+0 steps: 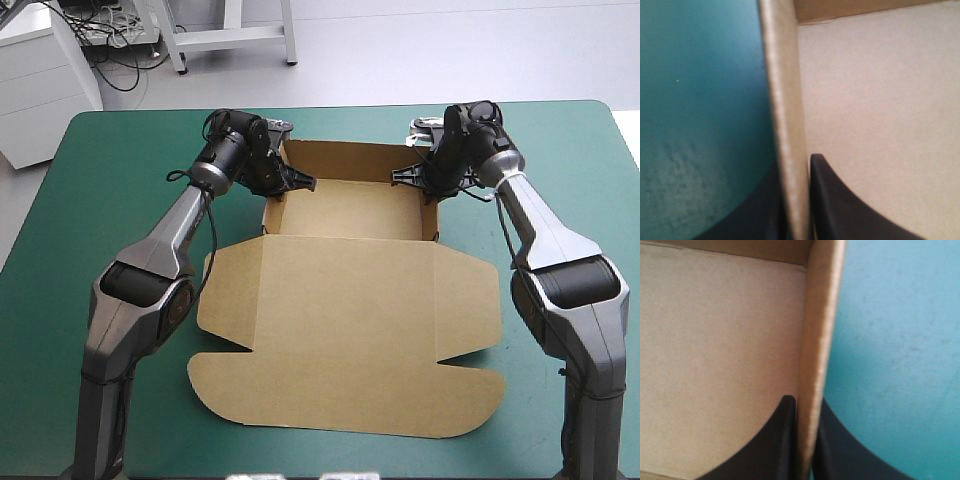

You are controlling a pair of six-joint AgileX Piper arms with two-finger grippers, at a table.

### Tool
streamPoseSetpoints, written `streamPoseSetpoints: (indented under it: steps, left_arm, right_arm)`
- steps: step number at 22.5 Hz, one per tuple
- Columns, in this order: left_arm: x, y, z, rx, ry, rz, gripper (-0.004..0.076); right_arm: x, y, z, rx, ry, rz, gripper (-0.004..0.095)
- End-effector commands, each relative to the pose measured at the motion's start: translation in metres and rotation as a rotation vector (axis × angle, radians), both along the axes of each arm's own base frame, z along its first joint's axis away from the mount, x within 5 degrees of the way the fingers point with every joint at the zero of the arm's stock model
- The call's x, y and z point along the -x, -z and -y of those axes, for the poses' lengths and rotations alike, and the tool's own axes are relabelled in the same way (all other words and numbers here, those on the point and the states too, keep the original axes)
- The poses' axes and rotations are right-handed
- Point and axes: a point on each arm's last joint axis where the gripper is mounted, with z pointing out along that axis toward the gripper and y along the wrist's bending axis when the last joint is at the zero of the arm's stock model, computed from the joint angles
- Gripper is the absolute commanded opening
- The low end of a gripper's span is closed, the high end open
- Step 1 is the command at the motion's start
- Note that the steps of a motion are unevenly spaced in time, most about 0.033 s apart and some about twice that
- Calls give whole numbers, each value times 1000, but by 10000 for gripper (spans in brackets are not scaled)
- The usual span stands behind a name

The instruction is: Fold the box

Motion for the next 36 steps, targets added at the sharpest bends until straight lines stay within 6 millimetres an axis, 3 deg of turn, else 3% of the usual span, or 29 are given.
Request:
streamPoseSetpoints:
  steps: [1, 3, 4, 10, 14, 21, 25, 26, 29, 32, 36]
  left_arm:
    - [18, -44, 5, 61, 58, 51, 279]
    - [19, -47, 4, 66, 50, 55, 447]
    - [20, -49, 4, 68, 51, 60, 491]
    - [26, -69, -1, 67, 48, 109, 497]
    - [31, -85, -6, 56, 43, 157, 497]
    - [54, -135, -22, 40, 23, 295, 491]
    - [94, -170, -28, -36, 47, 402, 479]
    - [114, -184, -28, -40, 66, 457, 469]
    - [165, -202, -30, -31, 109, 569, 465]
    - [202, -205, -47, -38, 122, 589, 465]
    - [246, -198, -78, -40, 122, 586, 465]
  right_arm:
    - [13, -36, -10, -62, -65, 72, 156]
    - [16, -44, -7, -51, -65, 93, 234]
    - [17, -46, -7, -45, -65, 98, 295]
    - [24, -65, -2, -32, -61, 145, 716]
    - [31, -78, 1, -30, -60, 177, 719]
    - [50, -112, 7, -36, -57, 258, 710]
    - [76, -151, 18, -18, -62, 362, 707]
    - [86, -165, 21, -24, -65, 397, 707]
    - [109, -191, 28, -33, -76, 469, 707]
    - [115, -198, 30, -30, -78, 490, 707]
    - [110, -192, 29, -26, -79, 473, 707]
